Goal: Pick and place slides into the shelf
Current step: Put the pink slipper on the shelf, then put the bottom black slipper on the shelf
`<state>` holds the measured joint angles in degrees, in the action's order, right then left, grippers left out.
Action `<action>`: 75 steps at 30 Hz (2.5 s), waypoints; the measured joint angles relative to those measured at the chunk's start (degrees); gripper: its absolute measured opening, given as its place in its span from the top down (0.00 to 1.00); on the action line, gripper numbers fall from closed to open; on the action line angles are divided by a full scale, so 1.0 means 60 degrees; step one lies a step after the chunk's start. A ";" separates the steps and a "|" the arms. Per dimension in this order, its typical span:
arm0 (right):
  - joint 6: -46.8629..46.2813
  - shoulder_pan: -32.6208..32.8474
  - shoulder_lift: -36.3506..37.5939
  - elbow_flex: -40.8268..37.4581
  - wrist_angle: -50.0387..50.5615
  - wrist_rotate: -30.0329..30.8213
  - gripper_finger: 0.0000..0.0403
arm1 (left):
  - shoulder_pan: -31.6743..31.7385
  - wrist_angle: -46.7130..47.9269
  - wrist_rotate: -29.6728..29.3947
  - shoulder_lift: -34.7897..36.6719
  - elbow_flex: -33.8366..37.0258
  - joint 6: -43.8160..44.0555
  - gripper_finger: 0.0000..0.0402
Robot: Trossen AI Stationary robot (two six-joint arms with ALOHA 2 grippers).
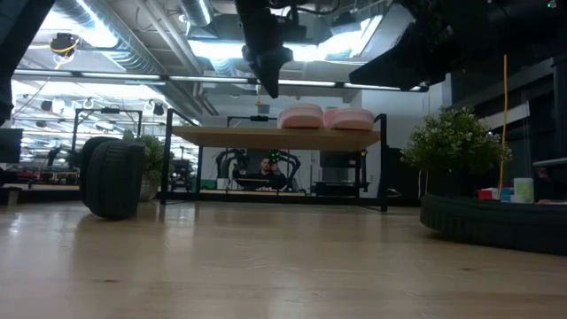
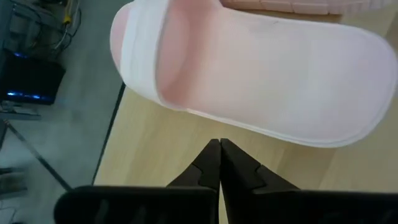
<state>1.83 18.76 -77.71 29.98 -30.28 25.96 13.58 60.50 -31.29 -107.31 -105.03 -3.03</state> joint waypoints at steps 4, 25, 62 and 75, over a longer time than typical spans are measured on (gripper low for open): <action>0.0000 0.0000 0.0000 0.0000 -0.0003 0.0000 0.95 | 0.0000 -0.0023 0.0505 -0.0168 -0.0004 0.0079 1.00; 0.0000 0.0004 0.0000 -0.0004 0.0175 -0.0004 0.95 | 0.0171 0.0291 0.1138 -0.0925 -0.0004 0.0184 1.00; 0.0000 0.0002 0.0000 -0.0004 0.0168 -0.0001 0.95 | 0.0095 0.1385 0.0380 -0.0763 -0.0004 -0.0057 1.00; 0.0020 0.0003 0.0000 -0.0004 0.0188 0.0000 0.95 | -0.0648 0.1355 -0.0619 0.1845 -0.0001 0.1117 1.00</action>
<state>1.94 18.78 -77.71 29.95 -29.15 25.96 9.70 68.63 -35.01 -96.24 -105.04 3.68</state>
